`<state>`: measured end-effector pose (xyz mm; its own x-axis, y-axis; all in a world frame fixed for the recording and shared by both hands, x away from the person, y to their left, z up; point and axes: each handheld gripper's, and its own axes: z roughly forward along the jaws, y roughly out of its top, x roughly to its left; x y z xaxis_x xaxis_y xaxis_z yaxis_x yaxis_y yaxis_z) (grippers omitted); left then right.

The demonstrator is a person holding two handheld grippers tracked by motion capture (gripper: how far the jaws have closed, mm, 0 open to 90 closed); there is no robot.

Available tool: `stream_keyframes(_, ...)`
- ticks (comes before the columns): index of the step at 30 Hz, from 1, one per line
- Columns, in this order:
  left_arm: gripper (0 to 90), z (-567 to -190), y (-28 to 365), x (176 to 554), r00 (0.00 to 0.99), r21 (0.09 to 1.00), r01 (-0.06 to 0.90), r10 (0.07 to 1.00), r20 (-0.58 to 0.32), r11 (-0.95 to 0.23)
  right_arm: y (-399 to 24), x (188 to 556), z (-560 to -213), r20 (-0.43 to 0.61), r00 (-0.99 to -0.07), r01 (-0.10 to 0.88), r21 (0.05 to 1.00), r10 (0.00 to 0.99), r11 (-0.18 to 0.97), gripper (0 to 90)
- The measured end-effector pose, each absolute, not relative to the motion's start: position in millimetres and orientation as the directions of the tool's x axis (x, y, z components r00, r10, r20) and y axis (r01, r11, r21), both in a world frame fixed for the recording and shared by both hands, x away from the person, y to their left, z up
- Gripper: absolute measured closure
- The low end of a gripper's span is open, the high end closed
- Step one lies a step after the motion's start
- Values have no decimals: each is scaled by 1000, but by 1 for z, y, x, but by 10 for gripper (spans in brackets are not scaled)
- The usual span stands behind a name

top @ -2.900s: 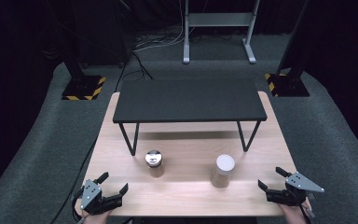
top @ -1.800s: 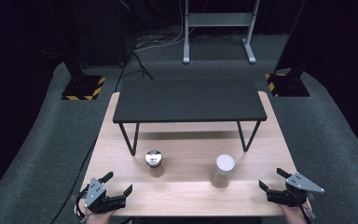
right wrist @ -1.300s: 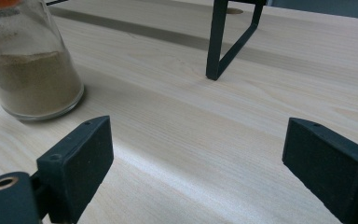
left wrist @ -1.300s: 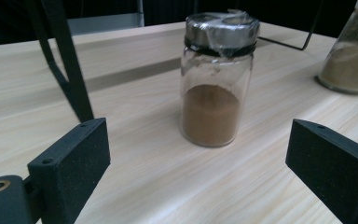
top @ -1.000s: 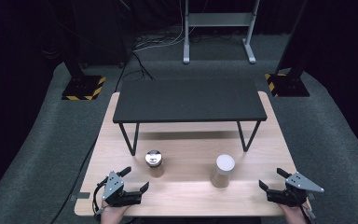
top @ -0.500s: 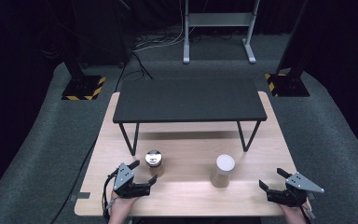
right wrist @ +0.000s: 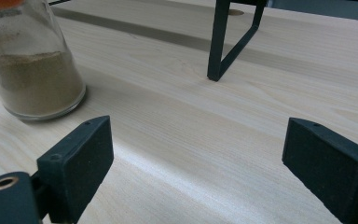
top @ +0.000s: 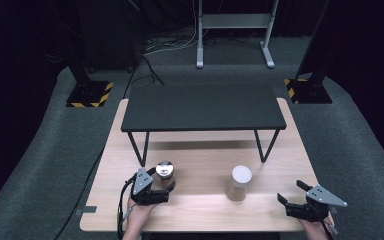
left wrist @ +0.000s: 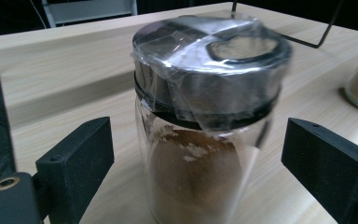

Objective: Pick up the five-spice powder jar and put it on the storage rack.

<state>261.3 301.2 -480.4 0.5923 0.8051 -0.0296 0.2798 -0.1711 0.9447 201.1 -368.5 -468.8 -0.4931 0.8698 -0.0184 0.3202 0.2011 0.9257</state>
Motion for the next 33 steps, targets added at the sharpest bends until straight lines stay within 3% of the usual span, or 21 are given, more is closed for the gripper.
stream_keyframes(8,152,-485,296,269,575,948,290,816,-63,-130,-369,201,-469,-20,-494,320,925,869,203,76)
stream_keyframes(14,302,-486,291,270,575,953,269,817,-44,-137,-369,201,-469,-18,-494,321,925,869,202,77)
stream_keyframes(24,310,-477,290,270,579,948,282,814,-47,-145,-369,201,-469,-17,-494,321,926,870,200,77)
stream_keyframes(33,311,-459,295,264,606,968,221,795,-41,-118,-368,201,-469,-18,-494,321,925,869,201,77)
